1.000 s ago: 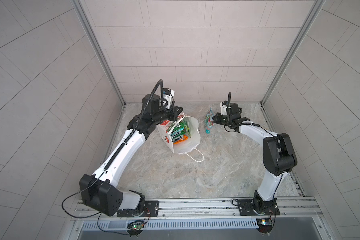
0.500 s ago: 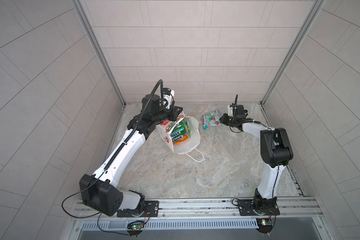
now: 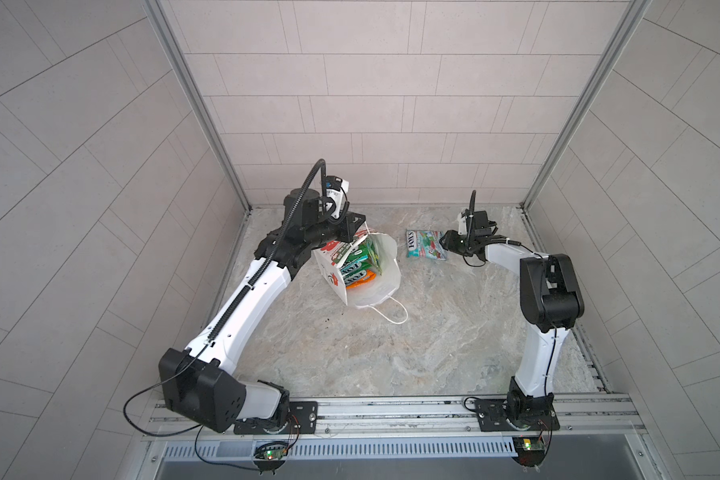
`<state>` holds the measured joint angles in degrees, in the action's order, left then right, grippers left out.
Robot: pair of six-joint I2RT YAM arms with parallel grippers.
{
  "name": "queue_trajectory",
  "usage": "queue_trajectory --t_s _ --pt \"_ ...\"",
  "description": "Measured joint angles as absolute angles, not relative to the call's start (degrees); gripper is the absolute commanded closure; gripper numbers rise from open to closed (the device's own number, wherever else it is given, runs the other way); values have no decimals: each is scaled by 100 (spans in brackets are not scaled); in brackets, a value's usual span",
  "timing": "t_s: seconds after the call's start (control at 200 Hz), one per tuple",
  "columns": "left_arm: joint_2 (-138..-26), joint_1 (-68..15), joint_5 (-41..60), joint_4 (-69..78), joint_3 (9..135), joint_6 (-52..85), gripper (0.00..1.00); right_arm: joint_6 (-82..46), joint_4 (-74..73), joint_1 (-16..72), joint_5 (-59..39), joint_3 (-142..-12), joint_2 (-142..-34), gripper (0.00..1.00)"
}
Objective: Take the snacks out of the paper bag
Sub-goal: 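Lower the teal packet onto the table and open the right gripper, then move the right gripper back into the bag opening toward the remaining packets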
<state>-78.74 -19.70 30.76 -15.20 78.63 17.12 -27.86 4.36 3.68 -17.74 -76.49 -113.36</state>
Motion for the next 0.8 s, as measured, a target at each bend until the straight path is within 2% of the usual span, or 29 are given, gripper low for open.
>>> queue_trajectory --t_s 0.17,0.435,0.801 --pt "-7874 -1970 3079 -1522 7863 1712 100 -2600 703 370 -1594 -7470 -10847 47" --pt "-7874 -1970 3098 -1522 7863 1715 100 -2213 506 607 -1697 -6626 -9111 46" --pt "-7874 -1977 3103 -1522 7863 1715 100 -1570 19 1984 -1986 -5638 -7516 45"
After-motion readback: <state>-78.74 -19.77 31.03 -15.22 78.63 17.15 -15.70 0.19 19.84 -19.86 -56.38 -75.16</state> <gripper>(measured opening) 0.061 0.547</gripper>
